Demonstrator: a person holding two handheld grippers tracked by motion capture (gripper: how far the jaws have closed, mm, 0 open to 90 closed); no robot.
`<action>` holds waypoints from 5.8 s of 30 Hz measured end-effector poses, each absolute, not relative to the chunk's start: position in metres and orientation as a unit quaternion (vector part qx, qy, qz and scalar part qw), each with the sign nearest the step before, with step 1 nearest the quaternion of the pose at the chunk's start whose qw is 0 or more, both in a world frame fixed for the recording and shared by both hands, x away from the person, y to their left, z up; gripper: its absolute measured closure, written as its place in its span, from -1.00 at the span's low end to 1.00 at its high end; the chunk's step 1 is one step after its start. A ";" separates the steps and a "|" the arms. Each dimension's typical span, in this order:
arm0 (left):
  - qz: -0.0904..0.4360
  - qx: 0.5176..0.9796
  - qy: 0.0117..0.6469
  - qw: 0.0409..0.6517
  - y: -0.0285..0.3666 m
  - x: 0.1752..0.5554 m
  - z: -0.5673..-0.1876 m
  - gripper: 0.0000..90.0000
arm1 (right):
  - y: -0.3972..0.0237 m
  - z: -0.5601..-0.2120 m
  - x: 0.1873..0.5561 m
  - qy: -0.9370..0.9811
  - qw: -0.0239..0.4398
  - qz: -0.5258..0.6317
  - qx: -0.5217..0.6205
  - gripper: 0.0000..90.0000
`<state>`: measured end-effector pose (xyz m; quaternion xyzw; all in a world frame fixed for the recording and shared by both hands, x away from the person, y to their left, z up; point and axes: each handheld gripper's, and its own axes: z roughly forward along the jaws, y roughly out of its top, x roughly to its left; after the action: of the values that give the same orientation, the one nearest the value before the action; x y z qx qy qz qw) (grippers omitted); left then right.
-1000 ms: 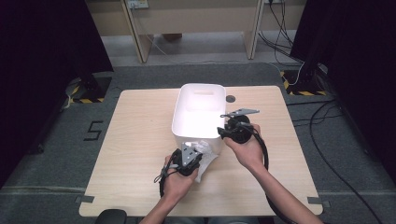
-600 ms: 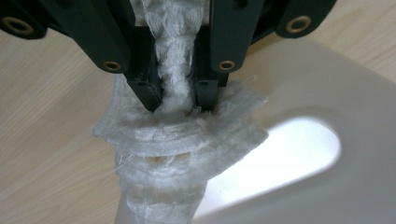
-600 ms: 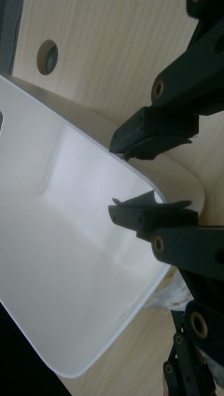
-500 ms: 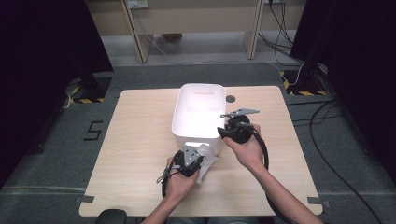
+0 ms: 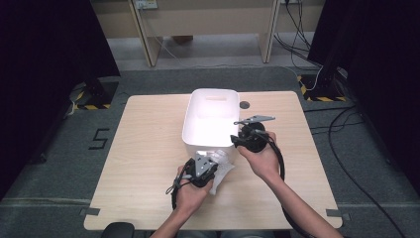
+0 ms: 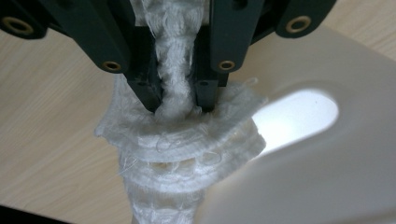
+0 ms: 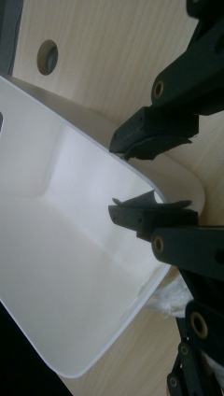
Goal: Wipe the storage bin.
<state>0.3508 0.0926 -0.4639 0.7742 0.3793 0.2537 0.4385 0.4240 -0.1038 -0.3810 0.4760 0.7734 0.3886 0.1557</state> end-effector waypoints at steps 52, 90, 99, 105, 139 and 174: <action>0.256 0.785 0.375 0.421 0.075 0.357 -0.475 0.68 | -0.103 -0.381 0.424 0.773 0.157 0.386 0.478 0.44; 0.258 0.779 0.347 0.454 0.057 0.352 -0.440 0.68 | -0.103 -0.380 0.425 0.773 0.153 0.386 0.480 0.44; 0.257 0.782 0.348 0.449 0.052 0.355 -0.440 0.68 | -0.104 -0.380 0.426 0.774 0.152 0.386 0.479 0.44; 0.258 0.787 0.346 0.440 0.048 0.358 -0.447 0.68 | -0.104 -0.380 0.426 0.773 0.152 0.385 0.480 0.44; 0.210 0.815 0.367 0.397 0.039 0.368 -0.494 0.68 | -0.104 -0.381 0.426 0.774 0.153 0.388 0.477 0.41; 0.287 0.694 0.519 0.409 0.282 0.353 -0.431 0.67 | -0.111 -0.383 0.454 0.809 0.116 0.346 0.460 0.84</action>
<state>0.3527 0.2819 -0.4311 0.6940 0.5187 0.2870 0.4086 0.4537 -0.1105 -0.3825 0.4601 0.8093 0.3463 0.1164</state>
